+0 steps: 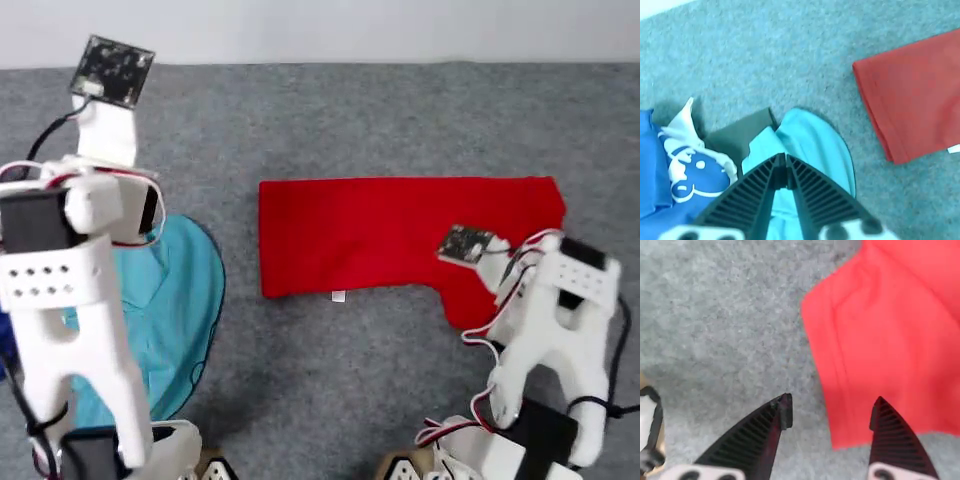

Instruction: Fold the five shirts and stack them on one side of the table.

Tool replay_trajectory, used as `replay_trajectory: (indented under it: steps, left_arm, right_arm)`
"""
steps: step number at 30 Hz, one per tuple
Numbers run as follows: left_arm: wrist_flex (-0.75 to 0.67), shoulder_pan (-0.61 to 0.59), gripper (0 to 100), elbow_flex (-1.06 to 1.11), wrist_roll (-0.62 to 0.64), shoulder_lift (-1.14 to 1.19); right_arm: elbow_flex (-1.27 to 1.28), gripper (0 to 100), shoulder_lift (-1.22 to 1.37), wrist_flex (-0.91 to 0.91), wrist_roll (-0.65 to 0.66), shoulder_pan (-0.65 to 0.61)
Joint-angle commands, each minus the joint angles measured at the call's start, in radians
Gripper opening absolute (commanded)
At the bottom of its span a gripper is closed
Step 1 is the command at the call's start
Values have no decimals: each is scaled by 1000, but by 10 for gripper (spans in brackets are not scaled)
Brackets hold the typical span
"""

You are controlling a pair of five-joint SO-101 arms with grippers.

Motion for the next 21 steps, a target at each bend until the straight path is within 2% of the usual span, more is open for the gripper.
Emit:
replay_trajectory:
  steps: [1, 7, 15, 21]
  left_arm:
    - [17, -18, 7, 35, -5, -68]
    - [17, -28, 7, 82, -3, -81]
    - [17, -28, 7, 87, -3, -78]
    - [17, -29, 7, 87, -3, -77]
  right_arm:
    - [60, 261, -8, -111, 9, -19]
    - [146, 262, 1, -321, 9, -21]
    - [184, 258, 2, -378, 6, -59]
    - [241, 123, 1, -372, 11, -70]
